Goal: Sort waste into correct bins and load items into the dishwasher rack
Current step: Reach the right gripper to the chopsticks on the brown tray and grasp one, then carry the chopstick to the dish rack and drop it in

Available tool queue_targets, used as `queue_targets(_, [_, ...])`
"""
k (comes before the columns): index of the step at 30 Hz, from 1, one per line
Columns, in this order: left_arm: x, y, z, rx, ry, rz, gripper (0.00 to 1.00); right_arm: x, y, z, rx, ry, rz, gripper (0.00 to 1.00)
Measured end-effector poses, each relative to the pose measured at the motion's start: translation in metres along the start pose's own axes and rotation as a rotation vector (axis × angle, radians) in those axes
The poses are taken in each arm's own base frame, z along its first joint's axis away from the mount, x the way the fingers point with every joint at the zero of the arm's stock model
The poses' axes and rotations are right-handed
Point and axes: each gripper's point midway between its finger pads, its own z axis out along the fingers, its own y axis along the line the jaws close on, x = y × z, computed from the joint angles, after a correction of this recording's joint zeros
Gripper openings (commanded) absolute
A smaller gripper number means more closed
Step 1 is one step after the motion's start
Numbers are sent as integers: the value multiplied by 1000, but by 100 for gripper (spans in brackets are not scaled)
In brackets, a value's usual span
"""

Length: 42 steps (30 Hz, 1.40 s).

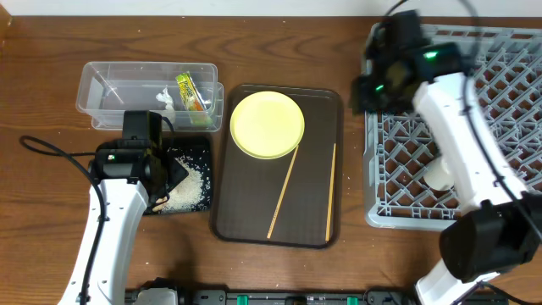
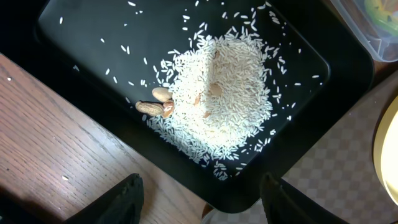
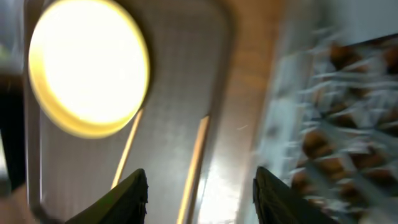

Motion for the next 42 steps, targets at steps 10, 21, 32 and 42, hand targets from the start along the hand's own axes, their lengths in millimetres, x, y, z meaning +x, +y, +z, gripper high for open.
queue_targets(10, [0,0,0,1,-1,0,63,85,36,84,6,190,-72,45])
queue_targets(21, [0,0,0,0,0,0,63,160,24,134,112,290,-43,43])
queue_targets(32, [0,0,0,0,0,0,63,162,19,144,134,219,-35,5])
queue_targets(42, [0,0,0,0,0,0,63,146,24,138,119,198,-39,1])
